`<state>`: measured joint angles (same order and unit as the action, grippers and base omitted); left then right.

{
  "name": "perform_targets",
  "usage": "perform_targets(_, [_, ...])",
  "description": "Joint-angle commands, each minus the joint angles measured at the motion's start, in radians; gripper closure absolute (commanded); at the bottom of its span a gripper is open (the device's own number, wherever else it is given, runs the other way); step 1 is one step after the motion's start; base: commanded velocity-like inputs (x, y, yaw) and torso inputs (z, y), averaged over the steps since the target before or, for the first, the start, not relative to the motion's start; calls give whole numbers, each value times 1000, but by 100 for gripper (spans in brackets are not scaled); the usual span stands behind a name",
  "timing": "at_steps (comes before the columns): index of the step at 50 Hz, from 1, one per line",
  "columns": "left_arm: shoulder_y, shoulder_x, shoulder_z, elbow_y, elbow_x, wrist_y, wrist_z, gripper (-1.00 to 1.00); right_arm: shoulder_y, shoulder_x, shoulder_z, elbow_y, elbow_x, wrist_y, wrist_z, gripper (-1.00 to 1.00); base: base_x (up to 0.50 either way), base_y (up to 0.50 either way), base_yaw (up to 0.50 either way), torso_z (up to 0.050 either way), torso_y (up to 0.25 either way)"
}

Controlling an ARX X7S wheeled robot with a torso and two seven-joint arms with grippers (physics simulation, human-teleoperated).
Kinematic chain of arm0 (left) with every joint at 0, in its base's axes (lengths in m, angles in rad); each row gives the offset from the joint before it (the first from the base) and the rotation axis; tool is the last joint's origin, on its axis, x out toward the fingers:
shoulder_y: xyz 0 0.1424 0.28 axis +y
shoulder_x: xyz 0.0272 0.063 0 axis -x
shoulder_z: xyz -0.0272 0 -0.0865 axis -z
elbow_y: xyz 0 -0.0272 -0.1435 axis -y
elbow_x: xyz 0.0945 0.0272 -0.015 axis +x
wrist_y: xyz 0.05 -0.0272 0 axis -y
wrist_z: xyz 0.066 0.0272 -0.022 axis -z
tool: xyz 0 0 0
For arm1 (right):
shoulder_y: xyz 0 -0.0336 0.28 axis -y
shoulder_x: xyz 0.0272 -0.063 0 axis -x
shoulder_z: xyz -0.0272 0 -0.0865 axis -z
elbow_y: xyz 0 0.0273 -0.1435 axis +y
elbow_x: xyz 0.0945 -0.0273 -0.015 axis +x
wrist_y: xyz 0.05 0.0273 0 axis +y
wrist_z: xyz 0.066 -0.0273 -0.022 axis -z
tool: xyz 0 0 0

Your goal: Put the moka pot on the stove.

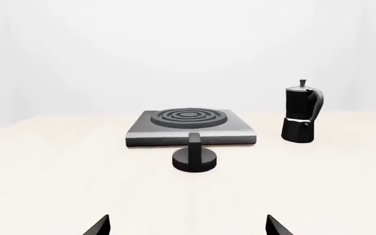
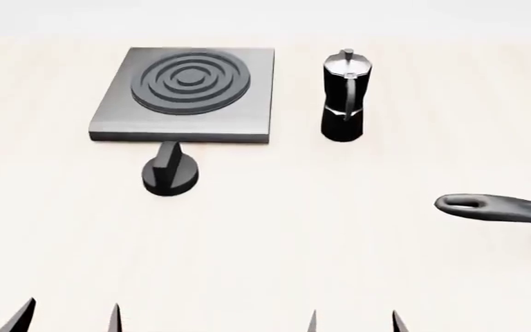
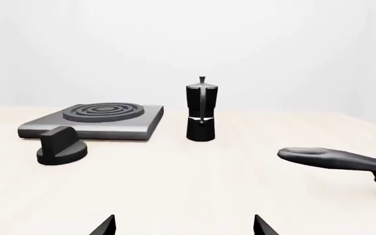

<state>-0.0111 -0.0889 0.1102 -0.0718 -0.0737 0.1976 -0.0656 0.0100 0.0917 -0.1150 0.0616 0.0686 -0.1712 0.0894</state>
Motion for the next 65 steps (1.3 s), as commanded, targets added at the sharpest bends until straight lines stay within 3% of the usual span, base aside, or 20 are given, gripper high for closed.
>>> perform_targets(1, [-4,-12,16,-16,-6,42,-15,-100,3,10,-14,14,9,-37,17,-100,270,0,0,0,0])
perform_targets(65, [-12,-57,75,-22,-35,59,-81,-100,12,58,-76,18,46,-50,72,-100,334,0,0,0,0])
